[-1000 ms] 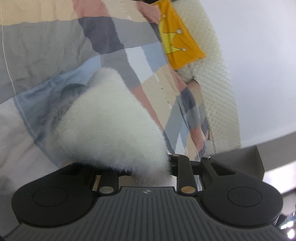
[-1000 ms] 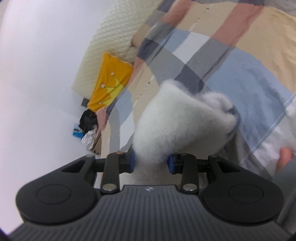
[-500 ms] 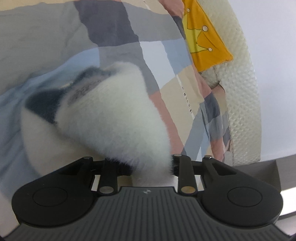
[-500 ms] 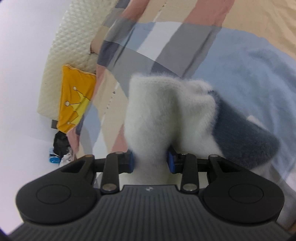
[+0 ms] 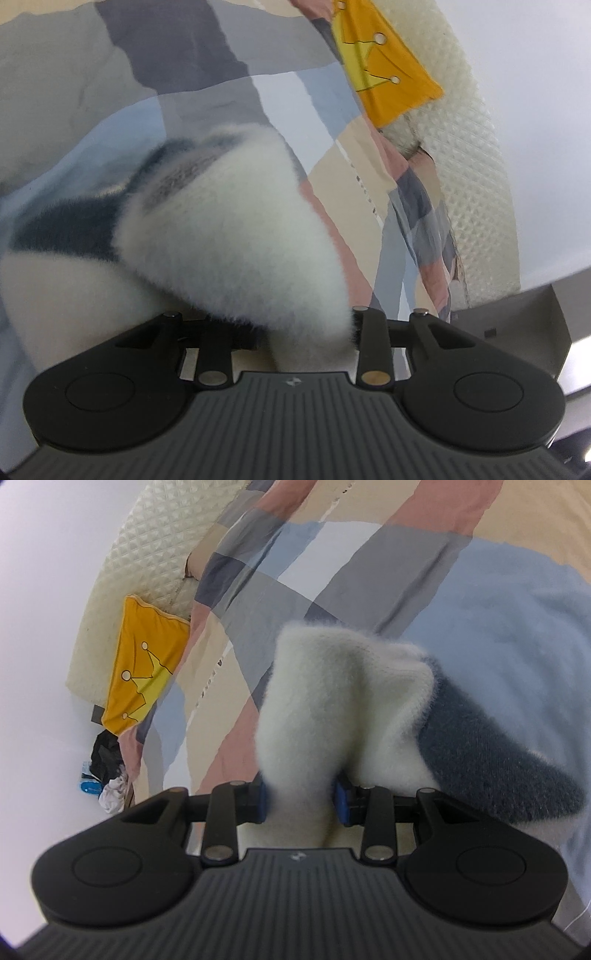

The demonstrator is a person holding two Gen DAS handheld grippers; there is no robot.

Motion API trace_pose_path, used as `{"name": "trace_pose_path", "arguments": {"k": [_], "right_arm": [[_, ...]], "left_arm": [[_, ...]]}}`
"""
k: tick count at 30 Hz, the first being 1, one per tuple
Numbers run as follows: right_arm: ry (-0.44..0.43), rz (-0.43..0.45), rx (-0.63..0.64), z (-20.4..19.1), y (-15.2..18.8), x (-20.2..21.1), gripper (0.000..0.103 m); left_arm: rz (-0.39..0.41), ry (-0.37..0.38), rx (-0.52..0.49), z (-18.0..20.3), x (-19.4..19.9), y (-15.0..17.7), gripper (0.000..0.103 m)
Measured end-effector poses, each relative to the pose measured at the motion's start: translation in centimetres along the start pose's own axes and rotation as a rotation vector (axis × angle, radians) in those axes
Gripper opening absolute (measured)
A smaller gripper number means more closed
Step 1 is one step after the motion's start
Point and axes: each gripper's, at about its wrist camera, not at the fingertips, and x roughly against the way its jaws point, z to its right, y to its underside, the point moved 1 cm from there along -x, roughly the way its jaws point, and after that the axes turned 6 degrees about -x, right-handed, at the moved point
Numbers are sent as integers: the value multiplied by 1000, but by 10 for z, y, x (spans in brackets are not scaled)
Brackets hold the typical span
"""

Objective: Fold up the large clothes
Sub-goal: 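Grasp the sweater edge with the left tool while the right tool grasps beside it, then fold the gripped edge over the sweater with both tools and open them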

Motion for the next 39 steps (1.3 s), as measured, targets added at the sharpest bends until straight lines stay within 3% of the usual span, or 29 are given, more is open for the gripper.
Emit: {"name": "trace_pose_path", "arguments": {"k": [7,9,12,14,17,19,23,28,34,39], "right_arm": [[-31,-12,-26,2,0,5,40],[-41,-20,-29,3,-1,7,41],[-61,-34,-36,2,-3,15,44],[-86,-52,-25,1,-5,19,56],[-150,-79,-16,-1,-4,26,80],[-178,-95,14,-6,-2,29,85],[-168,-153,152,-23,10,26,86],[-110,-177,346,-41,24,13,85],[-27,-124,518,-62,20,-9,81],[67,-63,640,-67,14,-33,81]], "left_arm": [[-8,18,-16,0,8,3,38],[-16,16,-15,2,15,4,43],[-15,13,-51,9,26,7,63],[-10,18,-84,15,34,9,76],[-4,51,-101,22,45,13,77],[-7,44,-143,29,48,17,77],[-25,-12,-282,47,43,30,77],[-2,-134,-455,65,24,40,77],[60,-213,-589,77,-2,31,77],[87,-283,-641,76,-26,16,77]]}}
